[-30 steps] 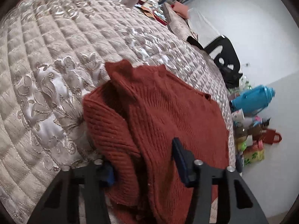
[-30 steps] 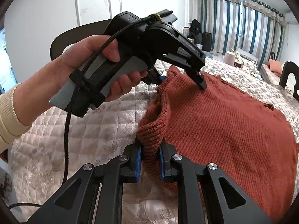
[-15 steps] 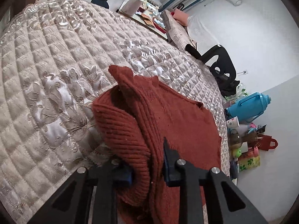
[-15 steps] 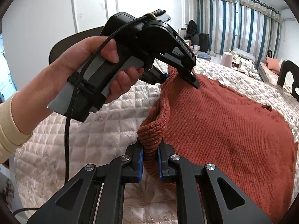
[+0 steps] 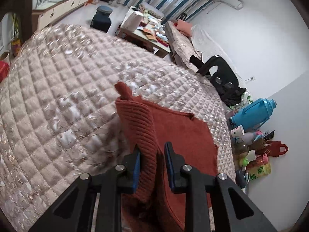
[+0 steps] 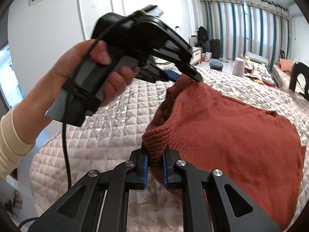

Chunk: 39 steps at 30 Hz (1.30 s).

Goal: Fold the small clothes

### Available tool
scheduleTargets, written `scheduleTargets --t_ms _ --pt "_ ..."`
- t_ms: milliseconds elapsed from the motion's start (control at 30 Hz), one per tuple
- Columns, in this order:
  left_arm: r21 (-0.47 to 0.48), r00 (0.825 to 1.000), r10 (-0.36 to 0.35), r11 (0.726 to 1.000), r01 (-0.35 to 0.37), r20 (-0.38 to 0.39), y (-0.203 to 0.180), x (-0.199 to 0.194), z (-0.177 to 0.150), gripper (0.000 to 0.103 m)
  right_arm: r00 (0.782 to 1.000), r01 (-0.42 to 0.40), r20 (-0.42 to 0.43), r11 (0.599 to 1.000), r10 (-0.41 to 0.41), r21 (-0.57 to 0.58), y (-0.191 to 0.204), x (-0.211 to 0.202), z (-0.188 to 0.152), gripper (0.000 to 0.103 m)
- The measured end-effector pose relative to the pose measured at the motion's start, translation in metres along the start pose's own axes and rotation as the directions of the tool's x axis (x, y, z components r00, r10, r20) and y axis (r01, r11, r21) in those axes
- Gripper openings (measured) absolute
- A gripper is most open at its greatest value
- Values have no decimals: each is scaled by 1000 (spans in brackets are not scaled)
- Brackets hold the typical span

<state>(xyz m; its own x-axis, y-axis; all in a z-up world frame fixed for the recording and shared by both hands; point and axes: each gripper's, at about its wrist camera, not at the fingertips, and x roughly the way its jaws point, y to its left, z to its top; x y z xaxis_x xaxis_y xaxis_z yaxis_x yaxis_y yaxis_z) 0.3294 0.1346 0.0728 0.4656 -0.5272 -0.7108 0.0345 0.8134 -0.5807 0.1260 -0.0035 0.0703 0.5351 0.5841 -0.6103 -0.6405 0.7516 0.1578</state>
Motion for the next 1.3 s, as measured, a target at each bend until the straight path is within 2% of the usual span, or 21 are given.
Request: scheduleTargets --t_ms 133,200,300,433,500,533,600,667,767,833,900,1000,1100,1233,1300 --pt "19 1000 15 1000 -15 -17 -20 15 -2 25 1000 6 22 999 -8 50 -18 -10 0 11" --pt "11 999 41 999 -41 -25 -21 24 -5 25 1000 -6 20 997 4 79 -25 -12 -4 11" --pt "-13 998 42 999 -43 -44 -20 31 -7 24 1000 0 19 996 -2 91 -29 -13 -7 11" --pt "10 994 100 995 -100 -47 -25 33 -9 24 1000 -21 23 994 19 106 -36 -14 -9 11" --pt "-10 994 103 995 -103 -41 -20 30 -10 25 999 -49 19 992 47 113 -40 -9 -9 11" --pt "-14 995 92 996 -93 -40 -16 28 -11 28 998 -60 15 992 59 111 -37 -8 -11 11" --pt "-18 995 89 996 -90 -48 -8 28 -12 60 997 -74 6 993 73 95 -34 -1 -11 11" --pt "-34 995 81 996 -83 -60 3 30 -16 70 997 -74 -12 993 75 95 -31 3 -13 11" --pt "-59 996 61 996 -65 -69 16 31 -19 70 994 -98 -37 988 103 116 -34 8 -17 14" --pt "-78 996 58 995 -63 -67 26 31 -20 70 985 -153 -49 972 164 176 -43 10 -20 17" --pt "-103 996 54 993 -61 -70 40 31 -21 70 975 -197 -55 955 214 224 -50 10 -21 31" --pt "-145 996 19 989 -31 -81 59 33 -25 70 976 -197 -42 946 215 256 -64 11 -19 42" --pt "-181 998 -13 983 1 -67 74 32 -27 70 974 -203 -20 910 225 362 -86 19 -16 45" --pt "-197 997 -47 980 34 -61 87 30 -27 70 991 -118 -7 890 135 440 -108 25 -4 48" --pt "-206 996 -70 977 57 -57 92 30 -26 70 988 -147 17 877 157 457 -112 21 0 48"
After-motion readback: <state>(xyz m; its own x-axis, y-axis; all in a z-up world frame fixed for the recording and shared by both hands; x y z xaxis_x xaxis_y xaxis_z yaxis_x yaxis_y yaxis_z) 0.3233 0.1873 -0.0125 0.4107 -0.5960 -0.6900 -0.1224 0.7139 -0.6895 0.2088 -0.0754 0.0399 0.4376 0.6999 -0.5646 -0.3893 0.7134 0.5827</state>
